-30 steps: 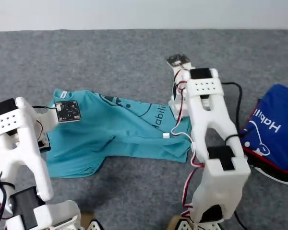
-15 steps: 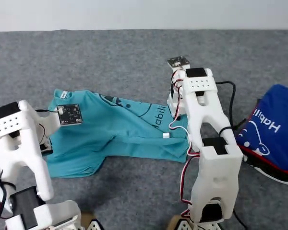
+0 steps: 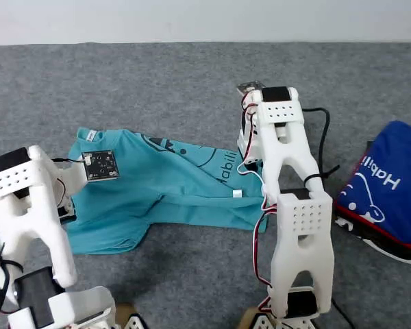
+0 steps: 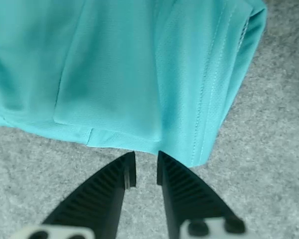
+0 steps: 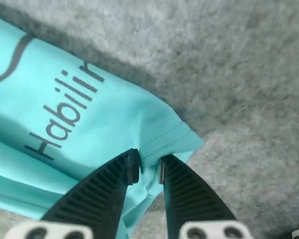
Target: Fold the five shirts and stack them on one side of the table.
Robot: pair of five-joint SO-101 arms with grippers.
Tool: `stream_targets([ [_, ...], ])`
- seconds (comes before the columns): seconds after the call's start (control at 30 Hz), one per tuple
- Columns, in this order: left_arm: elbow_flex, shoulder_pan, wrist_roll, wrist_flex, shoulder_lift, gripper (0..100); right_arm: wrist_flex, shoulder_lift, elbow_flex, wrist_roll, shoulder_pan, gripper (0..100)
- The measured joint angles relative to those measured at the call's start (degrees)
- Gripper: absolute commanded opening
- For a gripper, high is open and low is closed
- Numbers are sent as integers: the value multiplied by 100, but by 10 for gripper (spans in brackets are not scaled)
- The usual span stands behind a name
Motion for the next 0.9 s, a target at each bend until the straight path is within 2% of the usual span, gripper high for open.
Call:
stream_targets([
  [0.07, 0, 0, 0, 0, 0, 80, 35, 123, -176, 158, 0, 8],
  [0.4, 0, 26, 141, 0, 0, 80, 97, 782, -1530, 932, 510, 11],
  [0.77, 0, 123, 141, 0, 0, 80, 79, 1380, -2664, 1213, 624, 12],
  [0.9, 0, 220, 149, 0, 0, 82, 88, 1609, -2963, 1213, 659, 81],
])
